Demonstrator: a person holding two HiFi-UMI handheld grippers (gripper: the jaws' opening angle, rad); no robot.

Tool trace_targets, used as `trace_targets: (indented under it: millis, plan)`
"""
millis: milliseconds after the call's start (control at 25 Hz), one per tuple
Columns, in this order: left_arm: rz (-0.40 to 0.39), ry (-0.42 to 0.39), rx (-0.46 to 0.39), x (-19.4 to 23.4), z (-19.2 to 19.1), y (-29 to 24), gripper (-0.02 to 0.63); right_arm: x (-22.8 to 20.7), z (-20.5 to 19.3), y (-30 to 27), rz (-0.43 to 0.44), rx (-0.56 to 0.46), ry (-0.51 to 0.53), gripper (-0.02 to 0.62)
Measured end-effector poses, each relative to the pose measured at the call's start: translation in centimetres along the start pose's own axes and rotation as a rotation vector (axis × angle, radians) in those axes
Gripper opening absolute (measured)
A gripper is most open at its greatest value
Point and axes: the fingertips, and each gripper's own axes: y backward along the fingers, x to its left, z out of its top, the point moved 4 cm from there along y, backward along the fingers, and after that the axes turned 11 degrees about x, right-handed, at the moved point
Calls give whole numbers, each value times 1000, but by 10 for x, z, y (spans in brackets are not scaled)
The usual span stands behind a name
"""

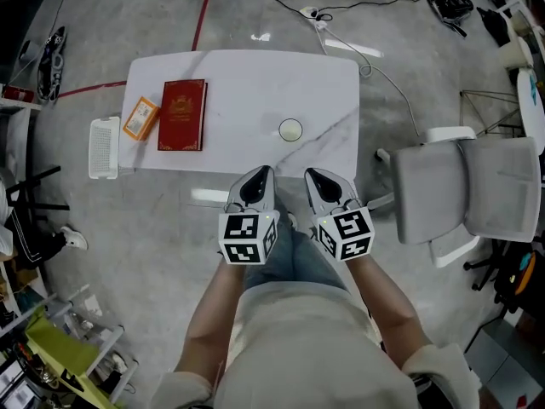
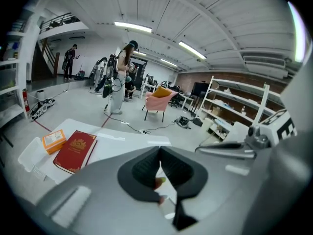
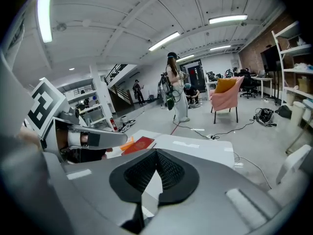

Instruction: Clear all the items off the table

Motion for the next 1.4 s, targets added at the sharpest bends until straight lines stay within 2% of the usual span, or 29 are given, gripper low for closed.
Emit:
trace_targets:
  millis: [360,440,840,1040,1400]
  plan:
    - [-22,11,59,38,-22,-55,10,-28,-34,-69,-57,64,-59,6]
    - [-32,13,69,45,-26,-68,10,-35,-43,-87,-57,88,-66,64]
    - [-48,19,116,82,-49,-135,10,-68,-84,-175,-134,183,-2,199]
    - [-46,20,127,94,-64,-163,10,-86,-107,-210,-169,217,-17,256]
    - [-41,47,153,113,-80,-208,11,-102,-130,-256,-135,212,-11,341]
